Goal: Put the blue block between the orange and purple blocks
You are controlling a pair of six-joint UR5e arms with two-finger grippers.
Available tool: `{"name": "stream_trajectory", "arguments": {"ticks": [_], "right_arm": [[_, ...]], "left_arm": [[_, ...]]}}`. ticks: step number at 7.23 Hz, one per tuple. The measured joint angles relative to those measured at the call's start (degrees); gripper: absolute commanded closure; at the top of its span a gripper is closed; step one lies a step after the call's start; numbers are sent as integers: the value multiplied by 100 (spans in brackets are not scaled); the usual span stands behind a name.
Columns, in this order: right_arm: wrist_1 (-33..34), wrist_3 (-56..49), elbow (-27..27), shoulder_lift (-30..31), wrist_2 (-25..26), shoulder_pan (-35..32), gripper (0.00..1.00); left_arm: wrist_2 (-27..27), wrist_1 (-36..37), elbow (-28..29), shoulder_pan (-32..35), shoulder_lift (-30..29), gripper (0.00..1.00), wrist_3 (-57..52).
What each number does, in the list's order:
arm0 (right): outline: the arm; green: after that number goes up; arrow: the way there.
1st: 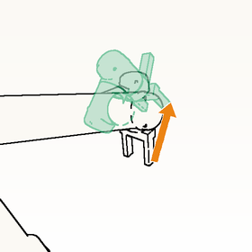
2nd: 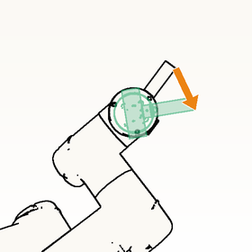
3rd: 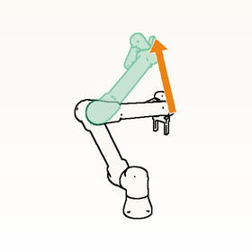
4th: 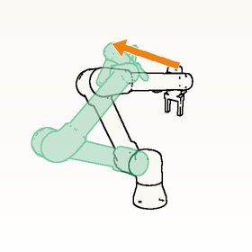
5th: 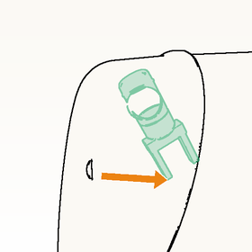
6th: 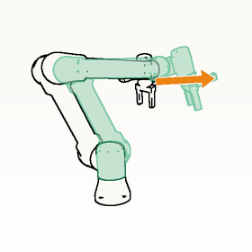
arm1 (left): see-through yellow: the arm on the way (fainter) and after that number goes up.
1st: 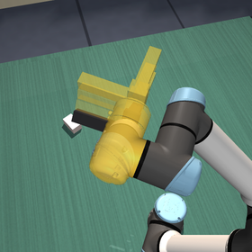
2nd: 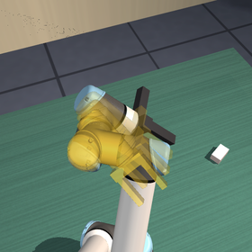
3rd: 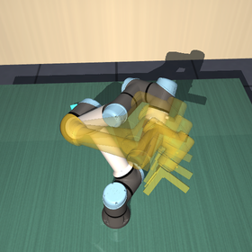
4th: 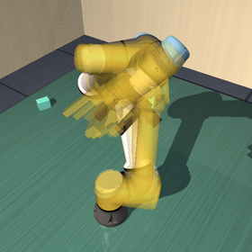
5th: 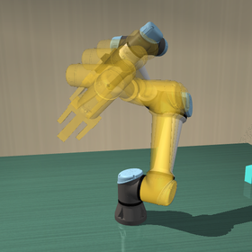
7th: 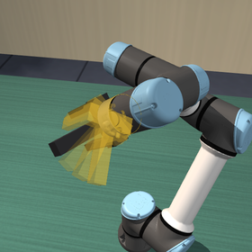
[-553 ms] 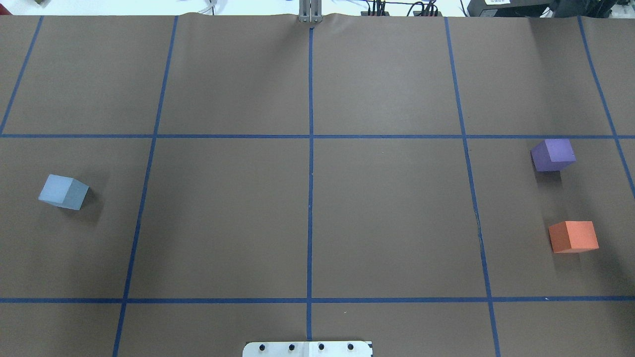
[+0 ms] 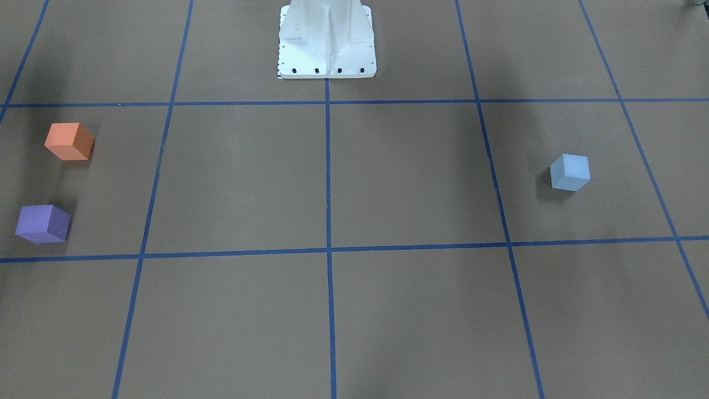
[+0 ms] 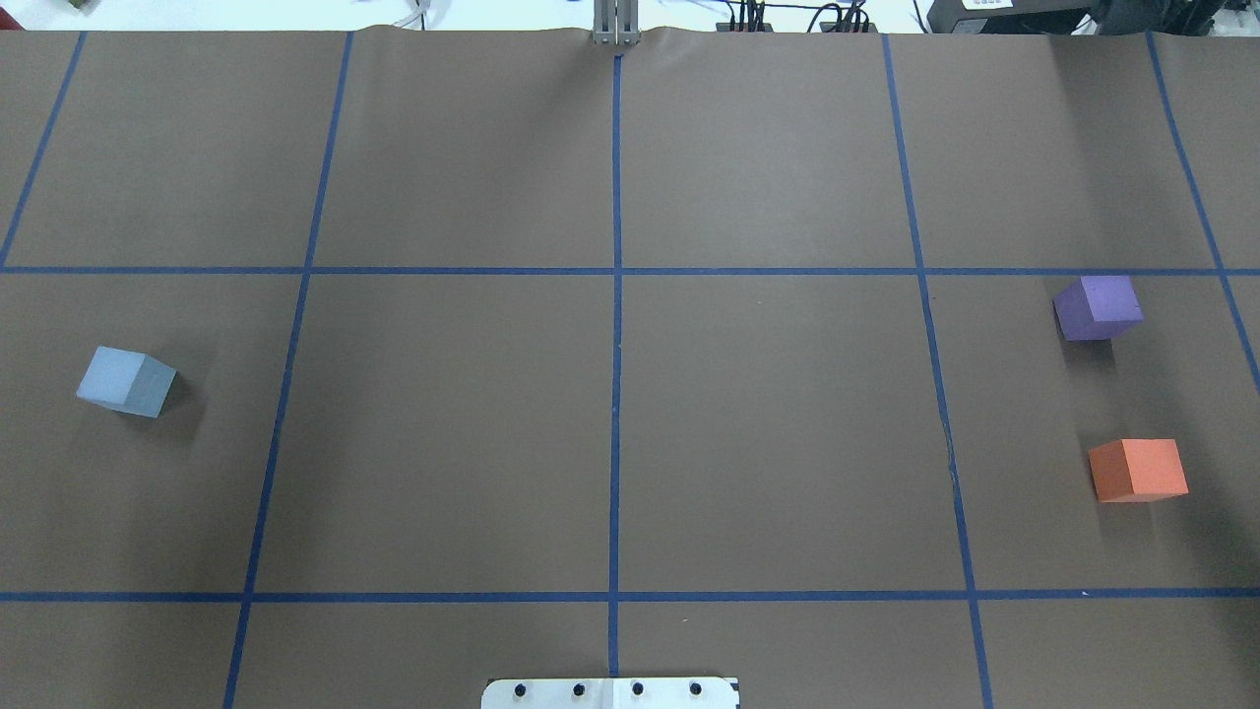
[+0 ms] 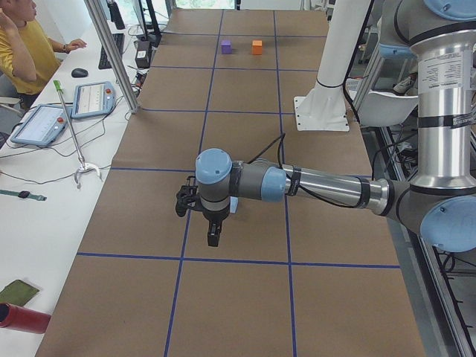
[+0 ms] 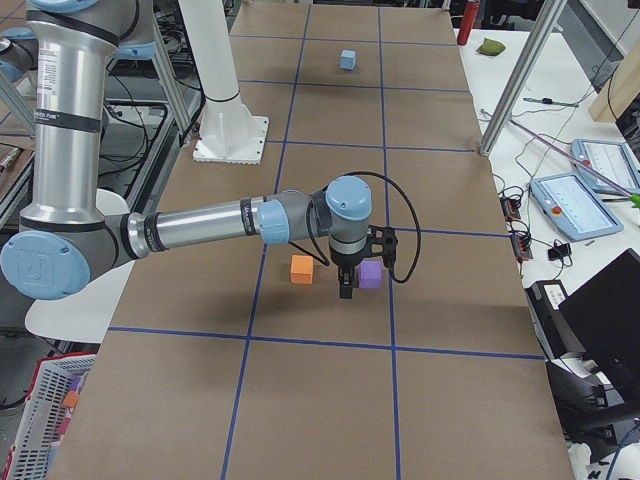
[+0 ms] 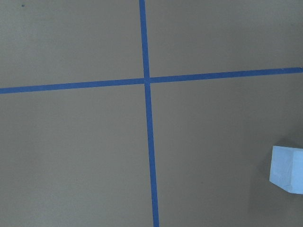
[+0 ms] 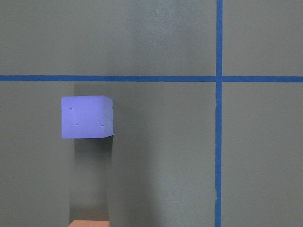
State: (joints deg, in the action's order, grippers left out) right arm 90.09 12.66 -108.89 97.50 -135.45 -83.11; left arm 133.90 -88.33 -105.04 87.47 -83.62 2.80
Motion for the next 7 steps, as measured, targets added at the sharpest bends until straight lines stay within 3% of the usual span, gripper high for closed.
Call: {"name": "stream_trajectory", "arguments": {"ticks": [4,7], "right_arm": [[-9,16,-17,-52,-7,1,0],[-25,6,-8,-55,-15,21,0]], "left_arm": [[183,-200,3,-98,-29,0,46],[445,-667,20,-730,-158,0,53]]}}
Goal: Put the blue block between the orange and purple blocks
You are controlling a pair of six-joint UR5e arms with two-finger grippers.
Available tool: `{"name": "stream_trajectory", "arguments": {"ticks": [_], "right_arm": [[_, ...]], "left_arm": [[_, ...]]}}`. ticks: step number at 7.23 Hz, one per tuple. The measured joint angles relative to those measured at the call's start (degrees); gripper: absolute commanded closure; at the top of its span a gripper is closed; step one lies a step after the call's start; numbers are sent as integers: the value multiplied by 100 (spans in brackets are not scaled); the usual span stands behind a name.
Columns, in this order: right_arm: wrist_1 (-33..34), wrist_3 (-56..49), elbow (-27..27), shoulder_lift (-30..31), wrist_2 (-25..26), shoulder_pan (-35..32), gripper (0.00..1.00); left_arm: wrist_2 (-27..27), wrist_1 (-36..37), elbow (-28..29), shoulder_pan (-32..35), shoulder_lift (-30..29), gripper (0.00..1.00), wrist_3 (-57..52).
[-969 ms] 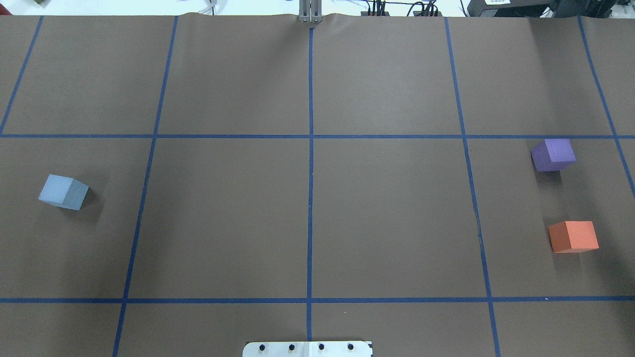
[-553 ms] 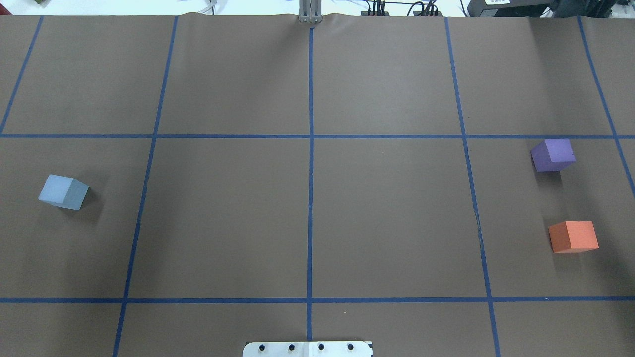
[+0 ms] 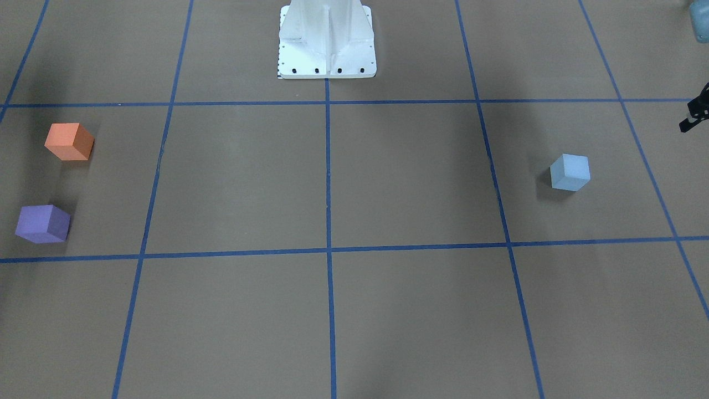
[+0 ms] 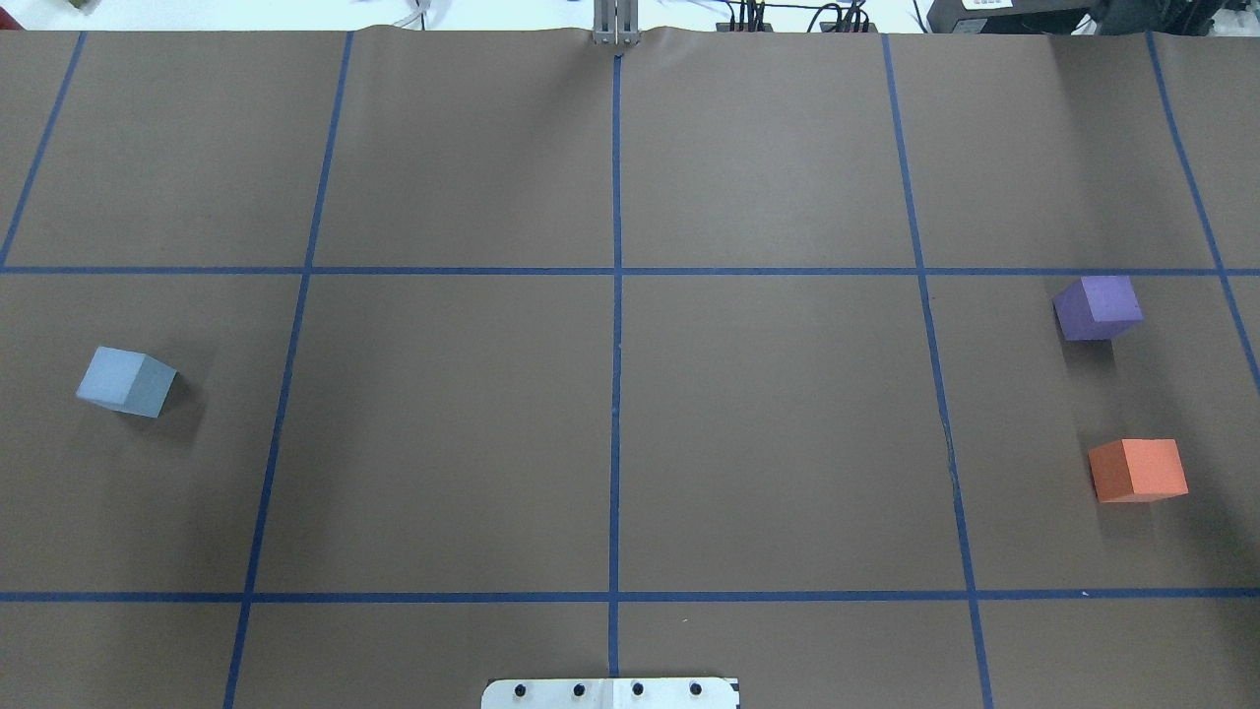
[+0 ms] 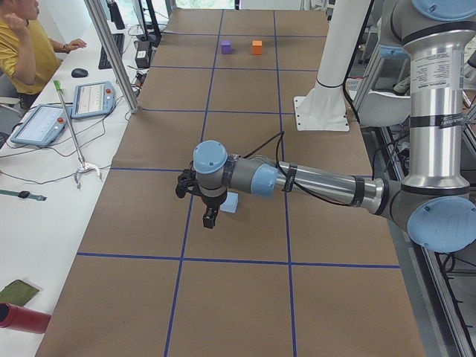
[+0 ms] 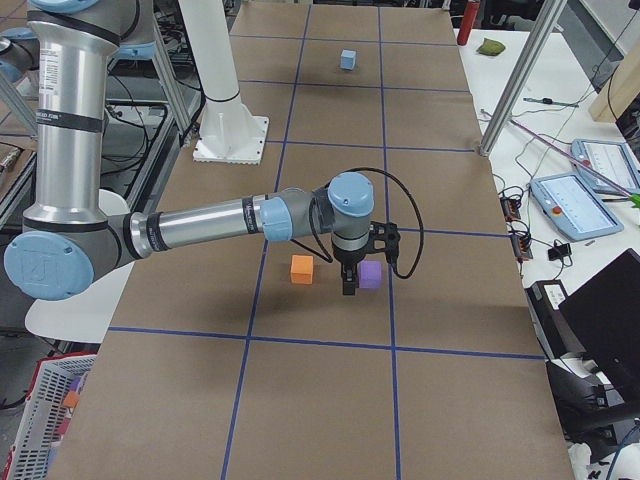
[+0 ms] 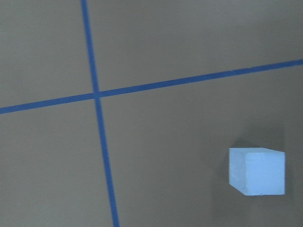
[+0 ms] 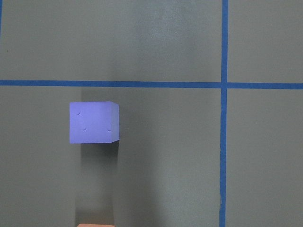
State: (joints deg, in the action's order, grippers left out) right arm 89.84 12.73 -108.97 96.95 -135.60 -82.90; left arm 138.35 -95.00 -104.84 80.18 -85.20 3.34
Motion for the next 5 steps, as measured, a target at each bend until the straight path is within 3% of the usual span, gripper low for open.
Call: {"name": "stream_trajectory", "arguments": {"ticks": [2,5], "right_arm": [[-150,3,14,41,-7,8,0],[-263,-11,88,61,-10,21,0]], "left_arm": [[-41,-186,30,-618,-207,0,291],[-674,-304,162,-1666,-502,0,1079]]}}
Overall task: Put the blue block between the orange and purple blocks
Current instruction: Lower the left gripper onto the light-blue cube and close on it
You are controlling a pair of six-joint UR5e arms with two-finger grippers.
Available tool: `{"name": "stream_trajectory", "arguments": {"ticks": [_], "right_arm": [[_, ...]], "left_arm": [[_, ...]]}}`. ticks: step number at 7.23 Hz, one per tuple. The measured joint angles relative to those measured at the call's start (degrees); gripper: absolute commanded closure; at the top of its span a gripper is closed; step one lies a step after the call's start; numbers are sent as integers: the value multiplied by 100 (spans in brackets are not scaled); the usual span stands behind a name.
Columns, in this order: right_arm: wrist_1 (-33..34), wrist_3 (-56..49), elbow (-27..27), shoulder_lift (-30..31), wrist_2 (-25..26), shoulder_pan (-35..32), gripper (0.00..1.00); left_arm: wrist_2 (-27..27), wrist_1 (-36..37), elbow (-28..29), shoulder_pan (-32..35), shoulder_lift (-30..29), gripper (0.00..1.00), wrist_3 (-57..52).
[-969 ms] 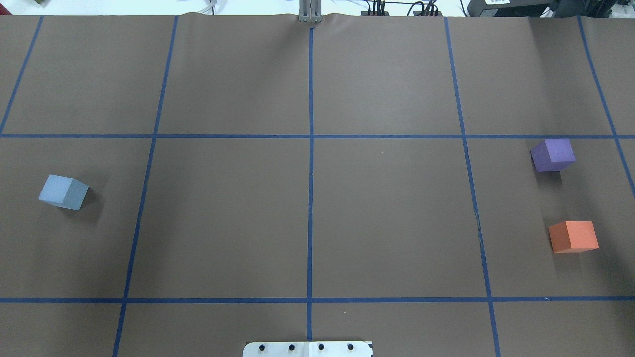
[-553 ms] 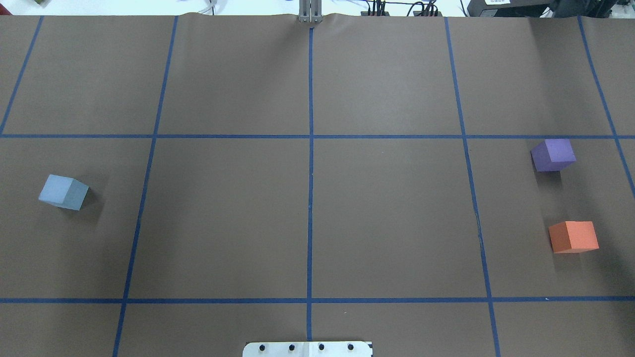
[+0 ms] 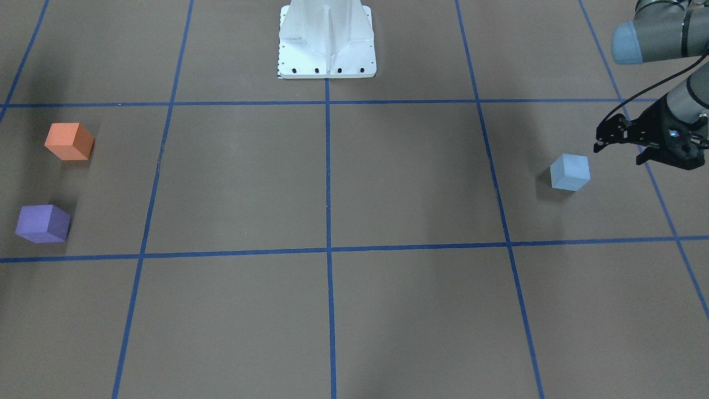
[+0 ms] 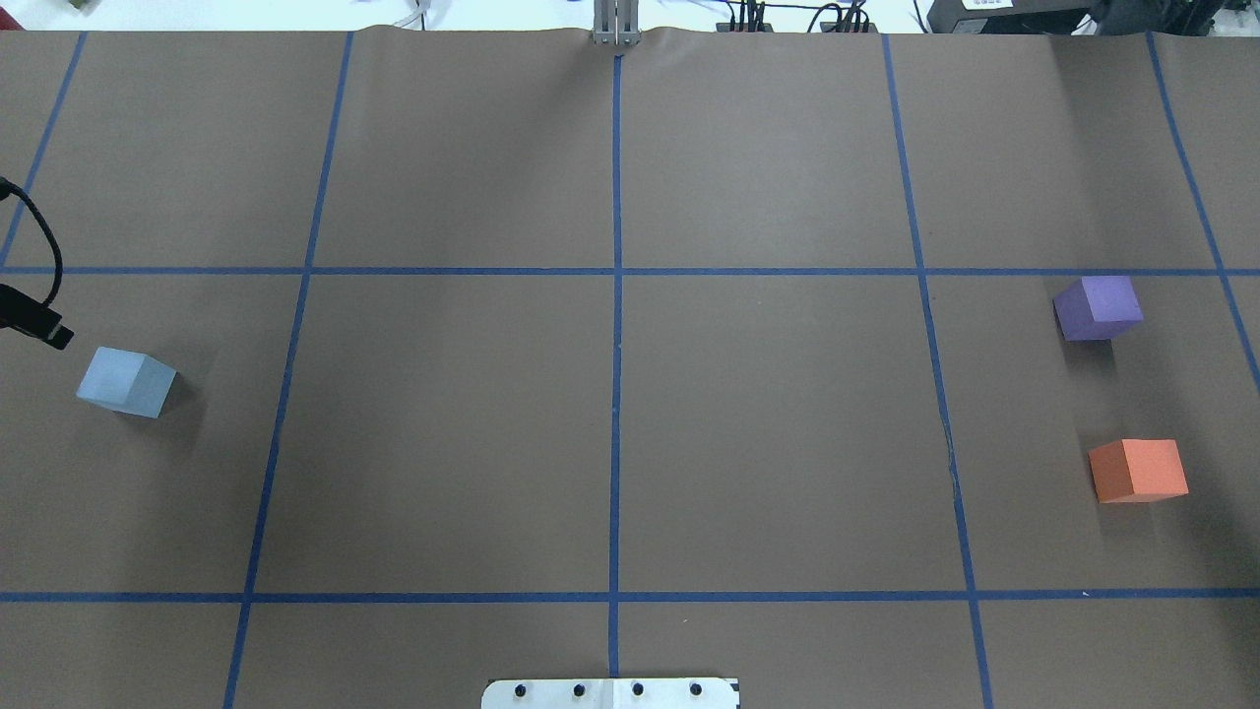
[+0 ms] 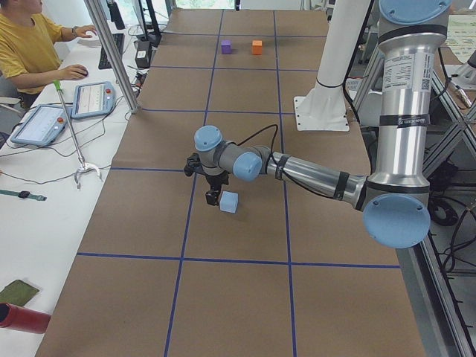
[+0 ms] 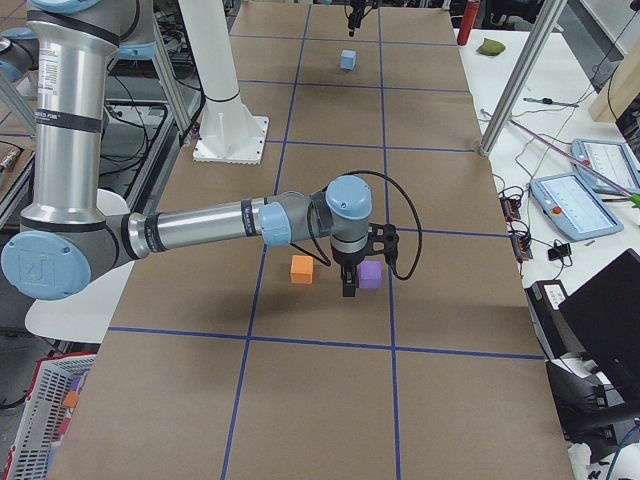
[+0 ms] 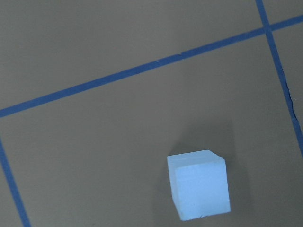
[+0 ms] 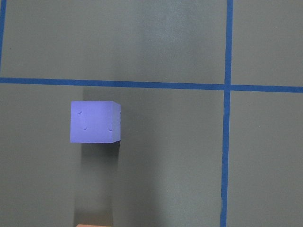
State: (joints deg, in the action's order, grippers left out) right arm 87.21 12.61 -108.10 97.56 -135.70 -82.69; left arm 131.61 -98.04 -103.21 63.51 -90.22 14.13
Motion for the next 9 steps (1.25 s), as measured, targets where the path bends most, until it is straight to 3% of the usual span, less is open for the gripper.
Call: {"name": "stream_trajectory", "arguments": {"ticks": [7,9], "right_arm": [[-318,4,262,3,-9,23,0],[-319,10,289,2,-35,25,0]], "left_arm": [[-62,-19,666,-622,-386,0,838],[51,-68,975,-679,-486,7,879]]}}
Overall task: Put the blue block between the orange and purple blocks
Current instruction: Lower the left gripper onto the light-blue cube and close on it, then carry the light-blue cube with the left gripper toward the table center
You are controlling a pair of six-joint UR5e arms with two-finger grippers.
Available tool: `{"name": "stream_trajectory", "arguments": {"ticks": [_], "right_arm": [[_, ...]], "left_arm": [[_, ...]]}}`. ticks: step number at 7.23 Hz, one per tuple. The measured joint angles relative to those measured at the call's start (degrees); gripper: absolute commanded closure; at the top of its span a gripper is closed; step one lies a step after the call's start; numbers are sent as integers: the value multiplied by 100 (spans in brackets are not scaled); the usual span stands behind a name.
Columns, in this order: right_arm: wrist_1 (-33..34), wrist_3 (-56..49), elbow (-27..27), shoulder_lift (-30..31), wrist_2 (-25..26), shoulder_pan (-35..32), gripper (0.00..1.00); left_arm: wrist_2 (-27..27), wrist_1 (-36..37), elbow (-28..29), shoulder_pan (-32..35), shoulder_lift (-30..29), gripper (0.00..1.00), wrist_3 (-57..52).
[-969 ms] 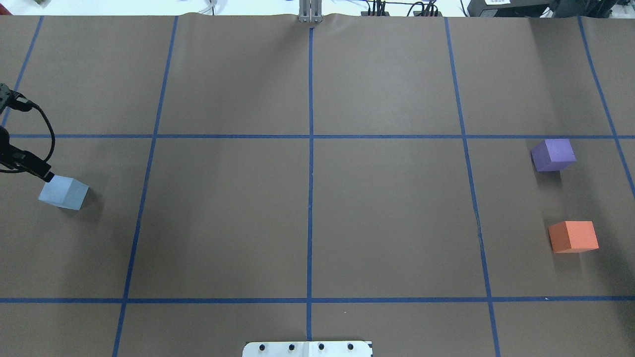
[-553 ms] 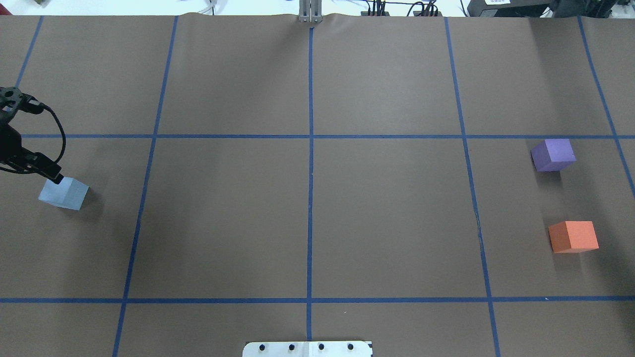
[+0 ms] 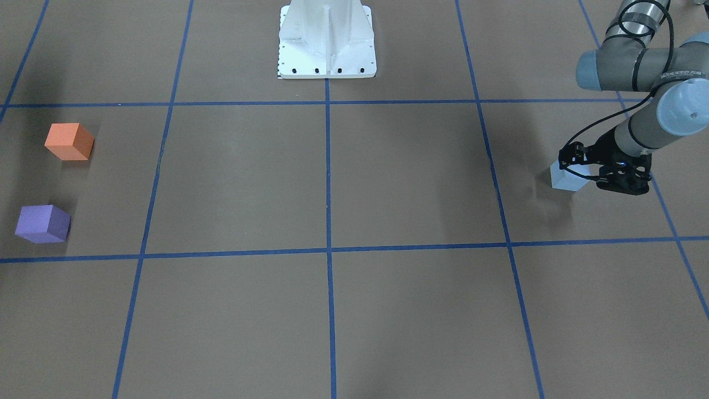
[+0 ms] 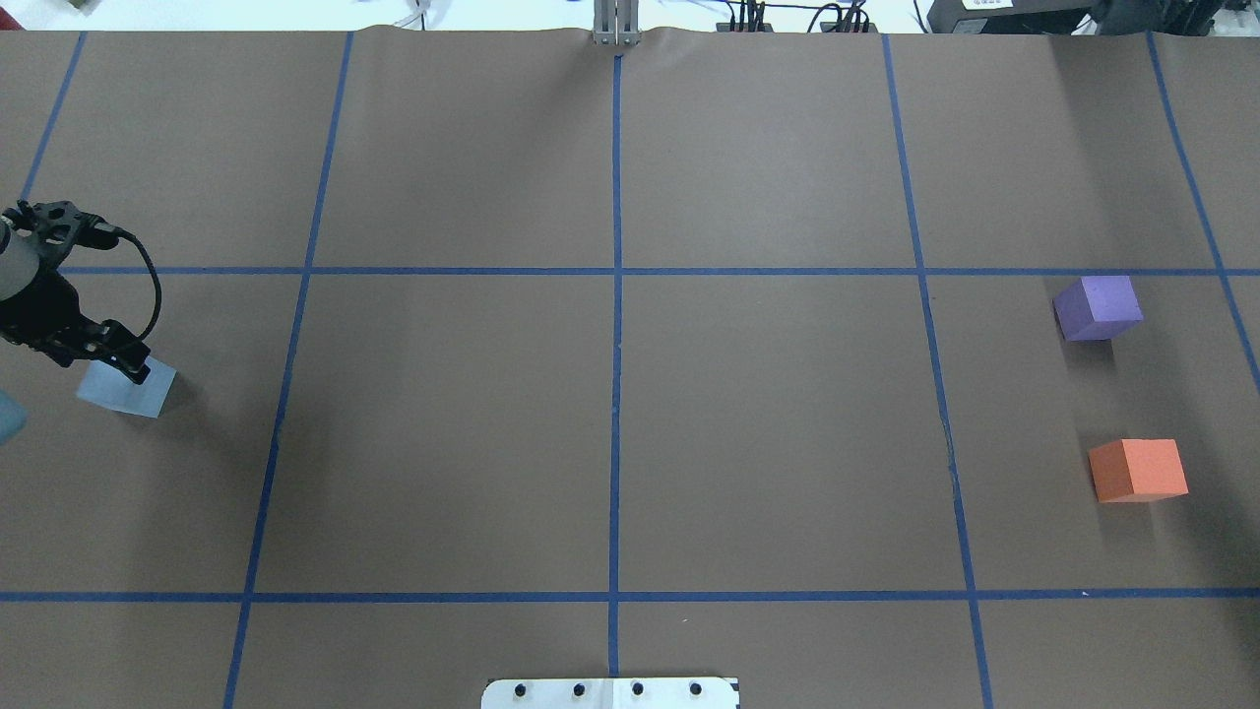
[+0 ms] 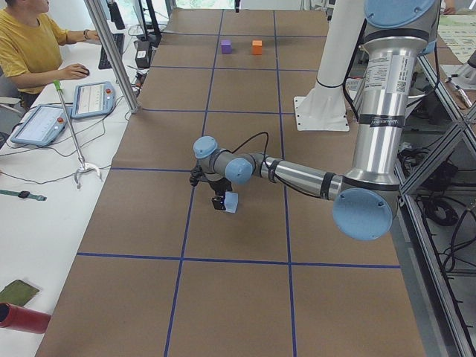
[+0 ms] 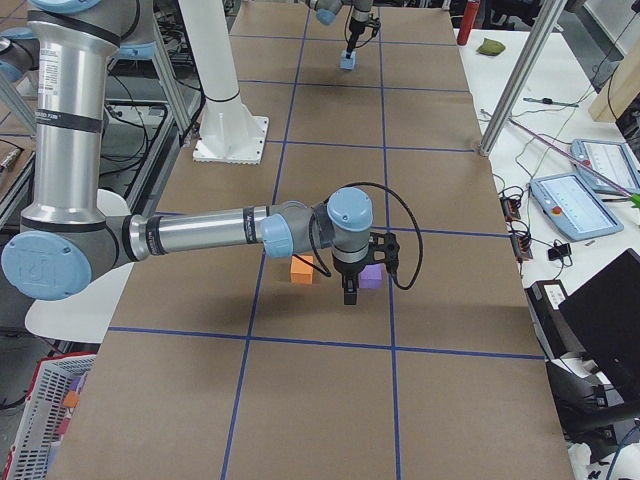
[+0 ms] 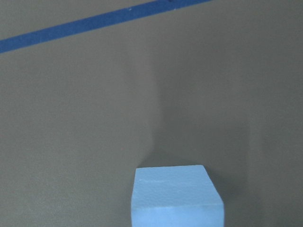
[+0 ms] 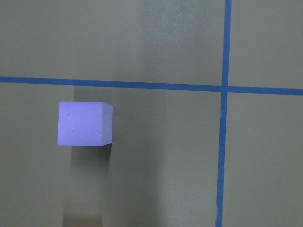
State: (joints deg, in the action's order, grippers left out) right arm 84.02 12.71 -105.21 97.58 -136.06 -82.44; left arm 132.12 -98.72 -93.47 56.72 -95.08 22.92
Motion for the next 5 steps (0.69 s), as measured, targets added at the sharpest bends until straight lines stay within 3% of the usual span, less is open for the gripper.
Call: {"name": "stream_trajectory", "arguments": {"ticks": [1,2,3,5], "right_arm": [[-2,2,17,3,-23,0,0],[-5,3,22,6,-37,3,0],[-6,3,25,6,-47,9,0],[-8,5,23,2,-52,32,0]], "left_arm": [[203,-24,147,-8,-67,31,9],[354,-40,232,-9,-95,69,11],[424,-44,251,-12,-106,100,16],[529,-10,161,-11,-121,100,116]]}}
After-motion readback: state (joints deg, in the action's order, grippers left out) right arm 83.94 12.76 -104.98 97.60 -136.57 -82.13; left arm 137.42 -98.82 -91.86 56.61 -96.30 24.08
